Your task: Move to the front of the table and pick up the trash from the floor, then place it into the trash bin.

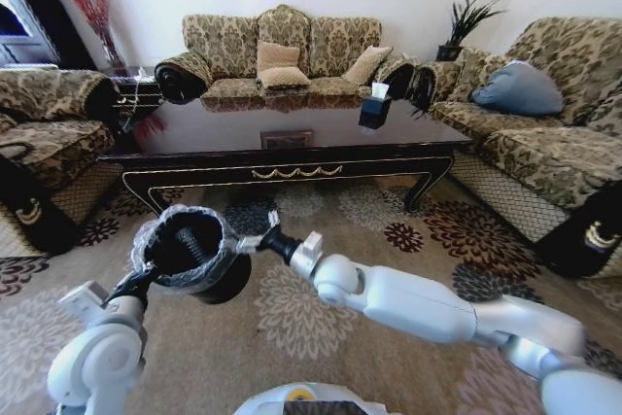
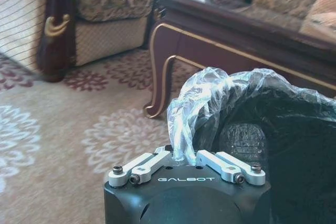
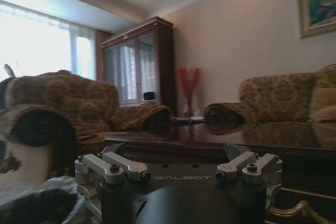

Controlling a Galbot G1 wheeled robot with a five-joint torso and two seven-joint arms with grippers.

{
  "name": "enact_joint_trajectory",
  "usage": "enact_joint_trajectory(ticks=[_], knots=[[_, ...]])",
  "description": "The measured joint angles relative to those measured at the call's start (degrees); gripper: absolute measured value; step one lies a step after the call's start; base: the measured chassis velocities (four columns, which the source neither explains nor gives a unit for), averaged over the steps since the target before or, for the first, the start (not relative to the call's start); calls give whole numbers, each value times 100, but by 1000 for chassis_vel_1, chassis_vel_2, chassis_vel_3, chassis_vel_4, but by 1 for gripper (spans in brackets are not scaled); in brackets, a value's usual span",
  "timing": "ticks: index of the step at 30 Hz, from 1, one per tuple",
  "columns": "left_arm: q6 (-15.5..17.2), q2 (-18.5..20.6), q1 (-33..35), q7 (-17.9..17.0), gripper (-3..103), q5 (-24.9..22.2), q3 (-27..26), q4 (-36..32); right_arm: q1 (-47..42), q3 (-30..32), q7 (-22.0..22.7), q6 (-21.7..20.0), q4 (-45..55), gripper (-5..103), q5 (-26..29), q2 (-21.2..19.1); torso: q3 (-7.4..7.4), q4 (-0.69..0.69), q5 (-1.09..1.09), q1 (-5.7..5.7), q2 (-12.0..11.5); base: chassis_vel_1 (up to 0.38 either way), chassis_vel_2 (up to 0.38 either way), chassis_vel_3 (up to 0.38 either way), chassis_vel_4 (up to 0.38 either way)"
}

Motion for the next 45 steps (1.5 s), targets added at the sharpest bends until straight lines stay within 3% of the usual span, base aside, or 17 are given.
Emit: enact_joint_trajectory(ticks=[6, 8, 12, 17, 18, 19, 20, 23, 29, 34, 37, 45], knots=[[14, 14, -79, -339, 3, -5, -114, 389, -678, 1088, 937, -408, -559, 100, -139, 88, 0, -2, 2, 0, -1, 0, 0, 0, 0], [16, 26, -100, -369, 3, -3, -138, 464, -798, 1242, 995, -431, -619, 100, -164, 75, 0, 0, 2, 0, 0, 0, 0, 0, 0], [5, 129, -253, -430, 3, -6, -194, 1154, -1459, 2129, 1166, -524, -846, 100, -311, -96, 0, -6, 0, 0, 0, 0, 0, 0, 0], [-4, 140, -270, -427, 3, -9, -199, 1275, -1556, 2264, 1183, -545, -876, 100, -338, -110, 0, -6, 0, 0, 0, 0, 0, 0, 0], [-51, 191, -329, -412, 3, -6, -248, 1593, -1835, 2659, 1231, -588, -949, 100, -474, -130, 0, 0, 2, 0, 0, 0, 0, 0, 0], [-51, 191, -329, -412, 3, -6, -248, 1593, -1835, 2659, 1231, -588, -949, 100, -474, -130, 0, 0, 2, 0, 0, 0, 0, 0, 0], [-63, 221, -366, -328, 3, -33, -272, 1676, -1884, 2743, 1285, -604, -957, 100, -566, -130, 0, 9, 2, 0, 0, 0, 0, 0, 0], [-94, 381, -456, -151, 3, -93, -491, 2028, -2407, 3332, 1451, -648, -951, 100, -775, -177, 0, -6, 2, 0, 0, 0, 0, 0, 0], [-292, 643, -466, 318, 3, -163, -863, 2593, -3047, 3946, 1460, -644, -853, 100, -932, -130, -1, -1, 4, 0, 0, 0, 0, 0, 0], [-353, 733, -489, 443, 3, -310, -910, 2849, -3323, 4197, 1459, -629, -808, 100, -1036, -77, 0, 1, -2, 0, 0, 0, 0, 0, 0], [-421, 786, -607, 534, 3, -338, -912, 3091, -3504, 4364, 1458, -612, -804, 100, -1121, -5, 0, -5, 2, 0, 0, 0, 0, 0, 0], [-516, 906, -825, 606, 3, -334, -919, 3629, -3749, 4601, 1466, -599, -798, 100, -1205, 48, 0, -1, 0, 0, 0, 0, 0, 0, 0]])
